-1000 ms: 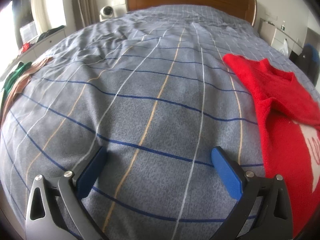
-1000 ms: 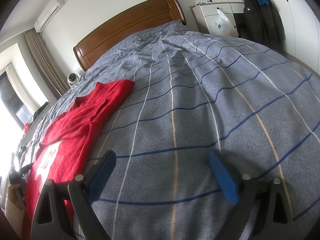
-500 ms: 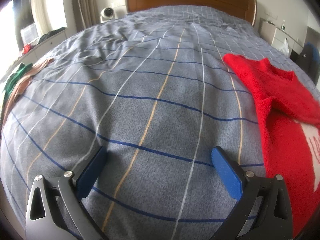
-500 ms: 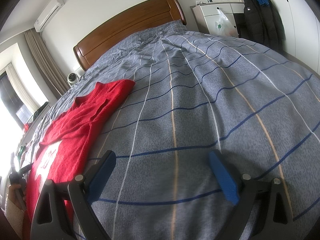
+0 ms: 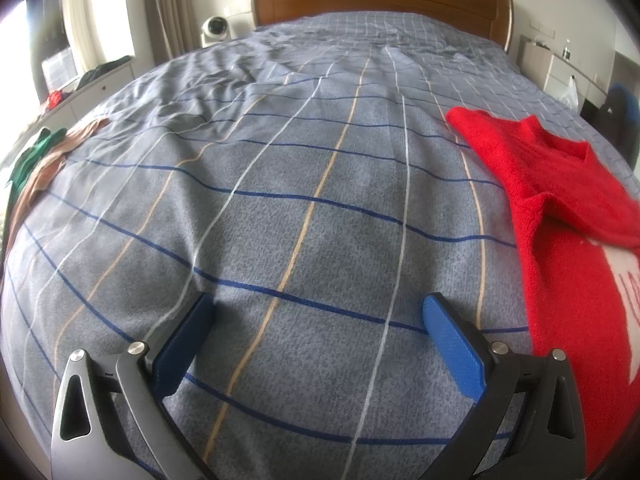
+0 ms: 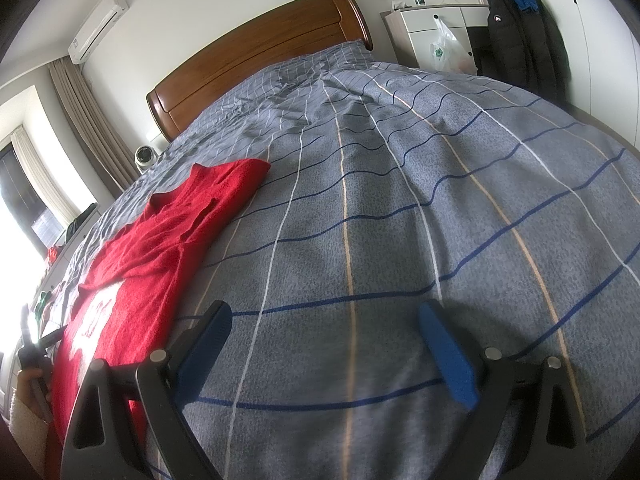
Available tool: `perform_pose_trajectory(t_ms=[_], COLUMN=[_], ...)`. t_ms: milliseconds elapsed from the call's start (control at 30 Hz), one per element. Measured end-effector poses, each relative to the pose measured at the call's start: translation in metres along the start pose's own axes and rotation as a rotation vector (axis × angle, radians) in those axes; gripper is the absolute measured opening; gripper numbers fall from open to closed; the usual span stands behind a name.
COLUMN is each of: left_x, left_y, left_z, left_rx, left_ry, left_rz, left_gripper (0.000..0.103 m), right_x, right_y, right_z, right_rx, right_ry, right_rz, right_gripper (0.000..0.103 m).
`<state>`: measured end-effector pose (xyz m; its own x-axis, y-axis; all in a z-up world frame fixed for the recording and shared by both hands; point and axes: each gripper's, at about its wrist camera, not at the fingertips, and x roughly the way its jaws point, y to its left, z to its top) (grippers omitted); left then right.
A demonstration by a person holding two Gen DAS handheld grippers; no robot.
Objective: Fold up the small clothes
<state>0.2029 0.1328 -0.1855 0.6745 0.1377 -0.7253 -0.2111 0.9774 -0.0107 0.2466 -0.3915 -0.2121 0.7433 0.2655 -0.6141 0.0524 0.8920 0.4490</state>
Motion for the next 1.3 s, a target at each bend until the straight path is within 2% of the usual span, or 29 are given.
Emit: perform_pose_trajectory(t_ms=[1300], left_x=[-0.0018], left_y=[0.0004], left_z=[-0.0051], left_rx=[0.008], left_ry=[-0.016], left_rz=[0.014], left_gripper=[0.103], right_x=[0.0002], right_y=[0.0002], right_z=[0.0], right_rx=[-0.003], right_ry=[0.001], right_rz=[0.0], right_gripper=[0.093])
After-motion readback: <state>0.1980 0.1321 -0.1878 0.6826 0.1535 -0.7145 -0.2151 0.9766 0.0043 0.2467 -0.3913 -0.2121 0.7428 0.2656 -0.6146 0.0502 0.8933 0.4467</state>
